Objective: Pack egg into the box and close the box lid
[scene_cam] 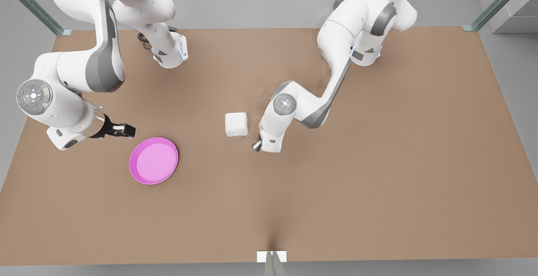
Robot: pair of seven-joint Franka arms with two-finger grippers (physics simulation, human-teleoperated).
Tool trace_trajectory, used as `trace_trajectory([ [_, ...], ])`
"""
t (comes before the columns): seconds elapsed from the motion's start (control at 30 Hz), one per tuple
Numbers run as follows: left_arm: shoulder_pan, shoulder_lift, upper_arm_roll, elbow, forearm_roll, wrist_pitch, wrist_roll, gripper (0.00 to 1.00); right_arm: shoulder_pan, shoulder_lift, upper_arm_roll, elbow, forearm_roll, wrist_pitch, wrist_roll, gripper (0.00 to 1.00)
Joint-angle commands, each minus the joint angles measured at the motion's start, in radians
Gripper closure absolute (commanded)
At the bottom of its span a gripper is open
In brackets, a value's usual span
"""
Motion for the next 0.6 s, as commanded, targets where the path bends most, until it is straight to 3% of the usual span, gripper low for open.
trace_trajectory([
  [0.0, 0.341, -0.004, 0.055, 0.092, -0.116, -0.777, 1.194, 0.00, -0.001, -0.001, 0.000, 0.000, 0.001, 0.000, -0.036, 0.00],
  [0.03, 0.391, -0.004, 0.173, 0.175, -0.036, -0.773, 1.609, 0.00, -0.001, -0.001, 0.000, 0.000, 0.001, 0.000, -0.036, 0.00],
  [0.07, 0.383, -0.081, 0.206, 0.246, 0.125, -0.800, 1.756, 0.00, 0.001, -0.001, 0.001, 0.000, 0.001, 0.000, -0.036, 0.00],
  [0.1, 0.366, -0.261, 0.193, 0.201, 0.213, -0.823, 1.736, 0.00, -0.001, -0.001, 0.000, 0.000, 0.001, 0.000, -0.036, 0.00],
  [0.13, 0.401, -0.489, 0.056, -0.058, 0.253, -0.718, 1.620, 0.00, 0.001, -0.001, 0.000, 0.000, 0.001, 0.000, -0.036, 0.00],
  [0.17, 0.413, -0.613, -0.027, -0.210, 0.334, -0.618, 1.601, 0.00, 0.002, -0.001, 0.000, 0.000, 0.001, 0.000, -0.036, 0.00],
  [0.27, 0.430, -0.699, -0.064, -0.326, 0.335, -0.560, 1.611, 0.00, 0.001, -0.001, 0.001, 0.000, 0.001, 0.000, -0.038, 0.00],
  [0.57, 0.432, -0.693, -0.075, -0.326, 0.335, -0.566, 1.607, 0.00, -0.014, -0.001, 0.001, 0.000, 0.004, 0.000, -0.036, 0.00],
])
